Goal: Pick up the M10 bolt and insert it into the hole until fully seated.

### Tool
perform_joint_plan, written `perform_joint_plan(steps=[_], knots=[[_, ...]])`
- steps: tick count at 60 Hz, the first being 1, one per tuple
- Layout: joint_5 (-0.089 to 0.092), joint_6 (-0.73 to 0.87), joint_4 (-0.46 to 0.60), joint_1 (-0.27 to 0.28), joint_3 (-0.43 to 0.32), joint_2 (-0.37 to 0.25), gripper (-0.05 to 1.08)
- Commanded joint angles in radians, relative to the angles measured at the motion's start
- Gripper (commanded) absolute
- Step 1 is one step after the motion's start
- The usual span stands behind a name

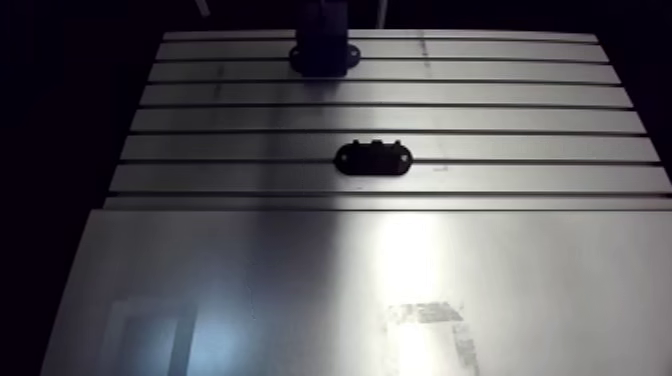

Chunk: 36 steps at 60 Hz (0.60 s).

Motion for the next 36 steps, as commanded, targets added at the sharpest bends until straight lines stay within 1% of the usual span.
perform_joint_plan(steps=[1,36], knots=[[0.0,0.001,0.0,0.0,0.001,0.002,1.08],[-0.002,0.001,0.007,-0.003,-0.001,-0.004,1.08]])
